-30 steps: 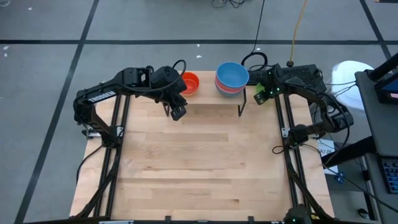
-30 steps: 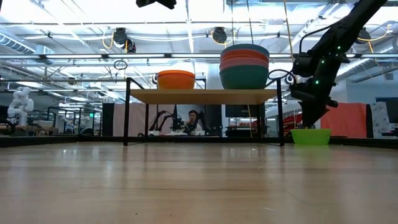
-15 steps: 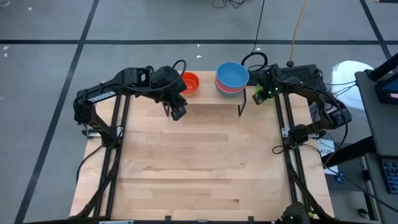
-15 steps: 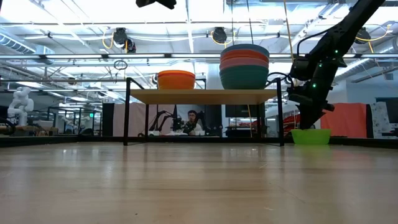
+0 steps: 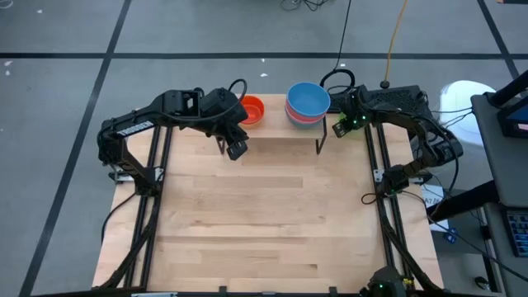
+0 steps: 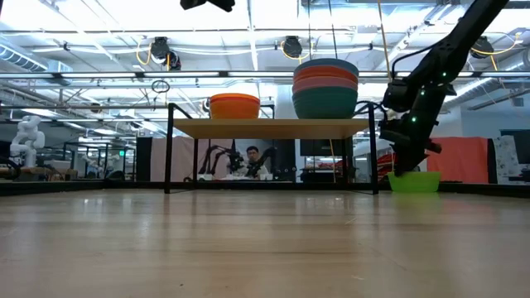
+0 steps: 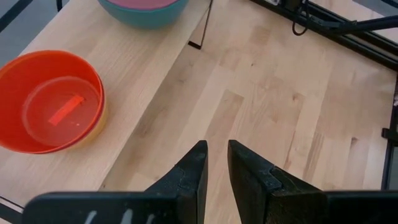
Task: Place and stack bowls onto a shelf
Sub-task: Stack the transparent green bowl on top of the transparent orange bowl on the shelf
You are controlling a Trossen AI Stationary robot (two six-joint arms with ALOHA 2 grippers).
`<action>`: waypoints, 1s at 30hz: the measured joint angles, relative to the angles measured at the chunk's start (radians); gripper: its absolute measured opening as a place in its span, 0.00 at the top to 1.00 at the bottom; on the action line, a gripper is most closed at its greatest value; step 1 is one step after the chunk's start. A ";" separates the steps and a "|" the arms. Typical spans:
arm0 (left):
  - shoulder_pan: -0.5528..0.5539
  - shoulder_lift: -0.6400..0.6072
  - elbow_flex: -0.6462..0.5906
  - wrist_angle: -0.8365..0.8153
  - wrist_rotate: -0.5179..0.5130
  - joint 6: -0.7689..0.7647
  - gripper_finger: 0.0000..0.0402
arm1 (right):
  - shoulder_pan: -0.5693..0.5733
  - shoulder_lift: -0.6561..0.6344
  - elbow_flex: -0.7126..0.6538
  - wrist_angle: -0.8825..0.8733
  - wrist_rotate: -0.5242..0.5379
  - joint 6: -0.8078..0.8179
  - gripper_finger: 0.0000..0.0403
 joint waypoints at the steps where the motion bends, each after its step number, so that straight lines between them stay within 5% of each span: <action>1: -0.002 0.000 0.000 0.000 0.000 0.000 0.83 | 0.004 0.007 0.000 0.005 0.000 -0.001 0.83; 10: -0.025 0.000 0.000 0.000 0.001 0.001 0.83 | 0.009 0.061 0.000 0.065 0.006 -0.047 0.83; 19: -0.027 0.000 0.000 0.000 0.000 0.001 0.83 | 0.011 0.034 0.000 0.040 0.050 -0.051 0.99; 30: -0.028 0.000 0.000 -0.001 0.000 0.008 0.83 | 0.050 -0.217 -0.002 -0.181 0.139 -0.098 1.00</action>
